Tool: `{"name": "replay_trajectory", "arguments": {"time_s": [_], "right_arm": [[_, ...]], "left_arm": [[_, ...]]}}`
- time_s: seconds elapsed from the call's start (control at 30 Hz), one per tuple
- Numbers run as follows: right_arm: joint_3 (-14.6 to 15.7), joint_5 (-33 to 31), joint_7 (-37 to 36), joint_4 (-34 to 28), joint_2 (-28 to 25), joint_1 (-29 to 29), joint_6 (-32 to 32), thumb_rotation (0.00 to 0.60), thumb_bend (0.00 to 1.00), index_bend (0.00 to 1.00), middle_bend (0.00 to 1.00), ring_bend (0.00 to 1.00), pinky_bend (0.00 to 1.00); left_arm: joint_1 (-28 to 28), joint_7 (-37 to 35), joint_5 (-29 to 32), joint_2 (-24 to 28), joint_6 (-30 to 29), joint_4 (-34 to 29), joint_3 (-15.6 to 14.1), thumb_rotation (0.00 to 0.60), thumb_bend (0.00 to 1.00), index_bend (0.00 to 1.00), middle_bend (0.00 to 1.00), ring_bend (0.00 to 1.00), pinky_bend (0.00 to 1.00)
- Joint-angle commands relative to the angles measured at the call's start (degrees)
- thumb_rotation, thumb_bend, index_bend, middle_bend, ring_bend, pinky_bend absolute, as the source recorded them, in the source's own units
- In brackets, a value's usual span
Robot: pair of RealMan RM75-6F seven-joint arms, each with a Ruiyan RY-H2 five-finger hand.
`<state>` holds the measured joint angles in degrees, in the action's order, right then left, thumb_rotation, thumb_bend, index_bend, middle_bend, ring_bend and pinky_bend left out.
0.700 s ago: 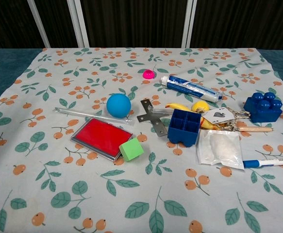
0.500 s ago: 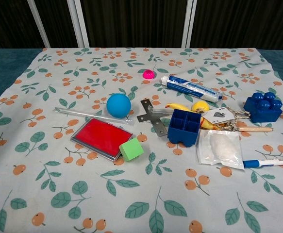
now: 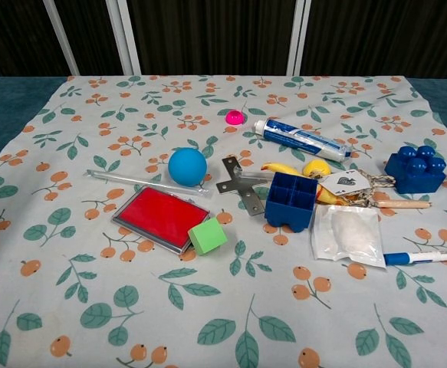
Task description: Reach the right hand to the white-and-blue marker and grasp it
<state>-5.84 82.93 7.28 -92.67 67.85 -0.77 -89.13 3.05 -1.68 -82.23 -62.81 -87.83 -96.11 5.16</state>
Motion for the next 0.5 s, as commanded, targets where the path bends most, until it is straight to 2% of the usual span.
{"name": "replay_trajectory", "arguments": {"time_s": [0.03,0.27,0.5], "right_arm": [[0.03,-0.07,0.04,0.07,0.03,-0.06,0.18,0.6,0.13,0.17,0.09,0.08,0.24],[0.59,0.21,-0.41,0.17,-0.16,-0.54,1.6,0.6,0.13,0.17,0.09,0.08,0.24],[3.85,3.97,-6.05,-2.36,-4.53,-2.97,8.24,0.6,0.13,0.18,0.16,0.08,0.24]], "left_arm": [[0.0,-0.13,0.09,0.02,0.03,0.03,0.05,0.6,0.52,0.09,0.0,0.02,0.04],[0.02,-0.1,0.11,0.0,0.09,0.01,0.06,0.6,0.52,0.09,0.0,0.02,0.04],[0.43,0.9,0.29,-0.33,0.83,0.2,0.01,0.6,0.52,0.09,0.0,0.02,0.04]]}}
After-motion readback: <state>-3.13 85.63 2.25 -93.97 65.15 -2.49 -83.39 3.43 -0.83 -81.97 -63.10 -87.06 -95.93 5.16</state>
